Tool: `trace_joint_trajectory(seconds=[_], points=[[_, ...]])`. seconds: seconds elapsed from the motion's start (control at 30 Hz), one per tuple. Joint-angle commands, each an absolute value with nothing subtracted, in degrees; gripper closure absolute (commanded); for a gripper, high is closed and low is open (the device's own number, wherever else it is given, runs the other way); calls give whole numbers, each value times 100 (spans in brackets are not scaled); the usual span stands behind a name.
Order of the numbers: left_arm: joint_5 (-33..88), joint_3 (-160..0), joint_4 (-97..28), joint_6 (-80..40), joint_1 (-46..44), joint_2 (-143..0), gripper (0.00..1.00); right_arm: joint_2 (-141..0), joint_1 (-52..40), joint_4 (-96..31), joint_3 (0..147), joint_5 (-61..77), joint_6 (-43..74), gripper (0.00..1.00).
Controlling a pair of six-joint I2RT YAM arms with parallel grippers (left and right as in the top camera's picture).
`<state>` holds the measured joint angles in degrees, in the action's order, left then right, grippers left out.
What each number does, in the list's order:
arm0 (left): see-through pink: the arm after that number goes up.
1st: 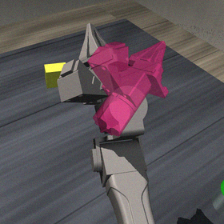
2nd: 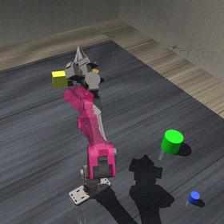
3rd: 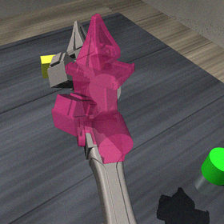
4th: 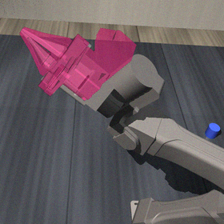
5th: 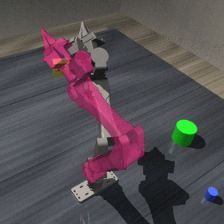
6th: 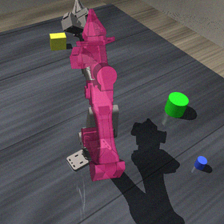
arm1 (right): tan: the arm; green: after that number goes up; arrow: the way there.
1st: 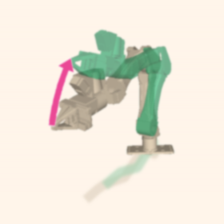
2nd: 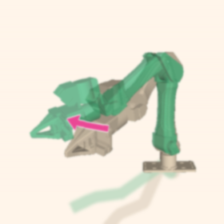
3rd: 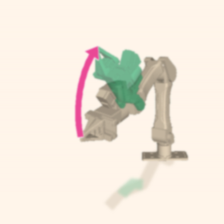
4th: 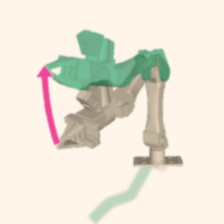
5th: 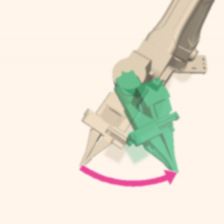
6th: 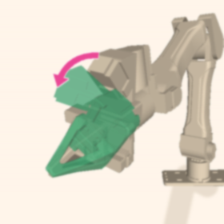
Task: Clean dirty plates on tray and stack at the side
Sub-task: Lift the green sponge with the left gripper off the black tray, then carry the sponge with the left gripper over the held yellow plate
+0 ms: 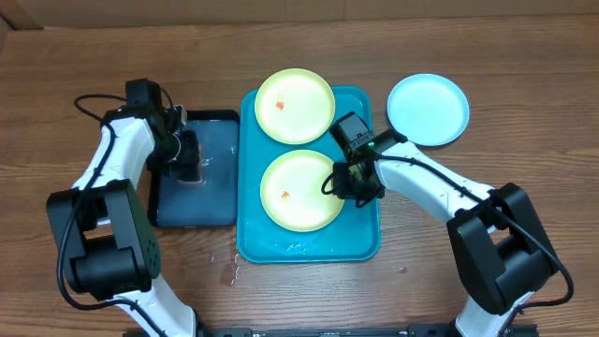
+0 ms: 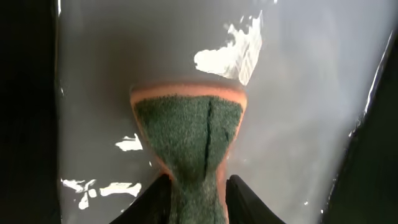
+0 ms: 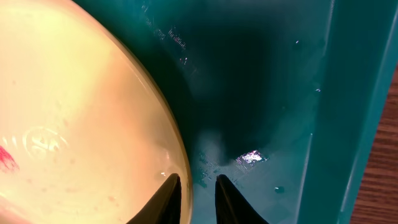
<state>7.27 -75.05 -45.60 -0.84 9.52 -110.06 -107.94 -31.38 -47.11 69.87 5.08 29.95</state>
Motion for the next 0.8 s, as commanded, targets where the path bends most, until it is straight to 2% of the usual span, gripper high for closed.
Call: trace_joint_trajectory(seconds=[0.0,0.17,0.2,0.23,0.3,0.6,0.73,0.77], points=[[707,-7264,-4429,3,967,-11037,69,-10737,-3144,-4681,7131,456,2995,79],[705,-7089,-4178,3,969,-11037,70,-10737,-3144,-4681,7133,456,2995,79],[707,-7072,-4143,3,969,-11037,74,-10737,-3144,-4681,7133,456,2993,79],[714,-7067,-4123,1,969,-11037,83,-10737,-3144,-4681,7133,456,2995,79],[764,-7087,-4082,-23,969,-11034,95,-10737,-3144,-4681,7131,456,2995,79],[1061,-7881,-4952,-16,1022,-11008,96,-10737,-3144,-4683,7131,458,2995,77],[1358,-8134,-5245,10,1022,-10833,96,-10737,-3144,-4683,7131,456,2995,59],[1361,-8134,-5251,8,1017,-10772,96,-10737,-3144,-4683,7131,456,2995,57]])
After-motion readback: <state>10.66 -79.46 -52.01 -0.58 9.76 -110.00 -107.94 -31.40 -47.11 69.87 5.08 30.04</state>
